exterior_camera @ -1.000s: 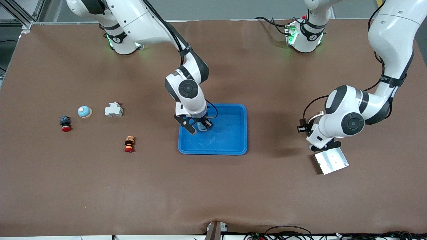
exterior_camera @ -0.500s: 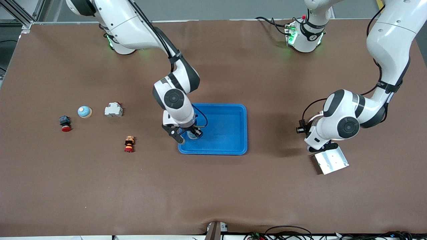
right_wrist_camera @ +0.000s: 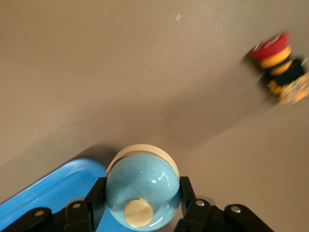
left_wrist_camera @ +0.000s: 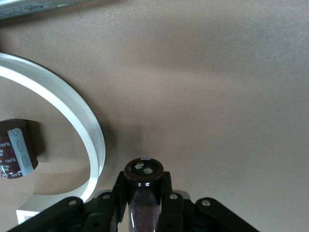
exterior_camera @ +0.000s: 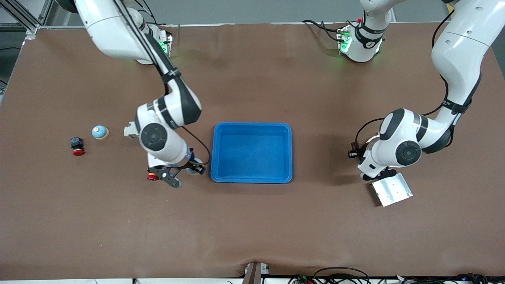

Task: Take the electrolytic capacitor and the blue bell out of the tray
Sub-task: 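Carry the capacitor toward the bracket while the right gripper carries the bell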

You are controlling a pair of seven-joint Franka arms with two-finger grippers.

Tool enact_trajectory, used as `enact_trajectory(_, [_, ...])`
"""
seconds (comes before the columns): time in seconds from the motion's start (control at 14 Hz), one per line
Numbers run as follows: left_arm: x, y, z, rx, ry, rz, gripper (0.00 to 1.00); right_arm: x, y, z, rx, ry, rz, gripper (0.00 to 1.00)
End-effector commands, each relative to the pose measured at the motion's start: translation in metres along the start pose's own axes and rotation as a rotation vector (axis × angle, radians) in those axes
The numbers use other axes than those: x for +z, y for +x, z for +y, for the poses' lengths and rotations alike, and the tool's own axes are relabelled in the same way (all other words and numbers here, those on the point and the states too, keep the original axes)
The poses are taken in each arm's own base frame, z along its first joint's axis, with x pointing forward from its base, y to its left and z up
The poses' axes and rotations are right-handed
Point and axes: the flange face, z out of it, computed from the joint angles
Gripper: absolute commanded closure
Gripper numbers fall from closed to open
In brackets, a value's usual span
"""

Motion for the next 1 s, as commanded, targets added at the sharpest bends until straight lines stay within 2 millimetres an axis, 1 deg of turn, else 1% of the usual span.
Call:
enact_trajectory(0.0, [0.003,0.004,0.001,-0.008,0.024,0.019,1.0,-0.018,0.023,0.028,-0.064,-0.019,-0.032,1.0])
enact_trajectory(0.07, [0.005,0.004,0.001,-0.007,0.024,0.015,1.0,-0.023,0.031,0.038,-0.068,-0.021,-0.037,1.0])
enact_trajectory(0.21, [0.007,0.005,-0.001,-0.003,0.032,0.015,1.0,-0.025,0.044,0.06,-0.084,-0.025,-0.045,1.0])
enact_trajectory(0.29, [0.009,0.005,-0.001,-0.003,0.033,0.012,1.0,-0.023,0.052,0.073,-0.085,-0.029,-0.053,1.0])
enact_trajectory(0.71, [0.014,0.006,-0.003,-0.004,0.036,0.007,1.0,-0.036,0.082,0.15,-0.173,-0.02,-0.067,1.0])
enact_trajectory(0.79, [0.015,0.006,-0.002,-0.002,0.036,0.005,1.0,-0.035,0.085,0.158,-0.187,-0.02,-0.071,1.0])
enact_trajectory(0.93, [0.016,0.007,-0.003,-0.007,0.038,0.004,1.0,-0.035,0.09,0.167,-0.21,-0.017,-0.063,1.0])
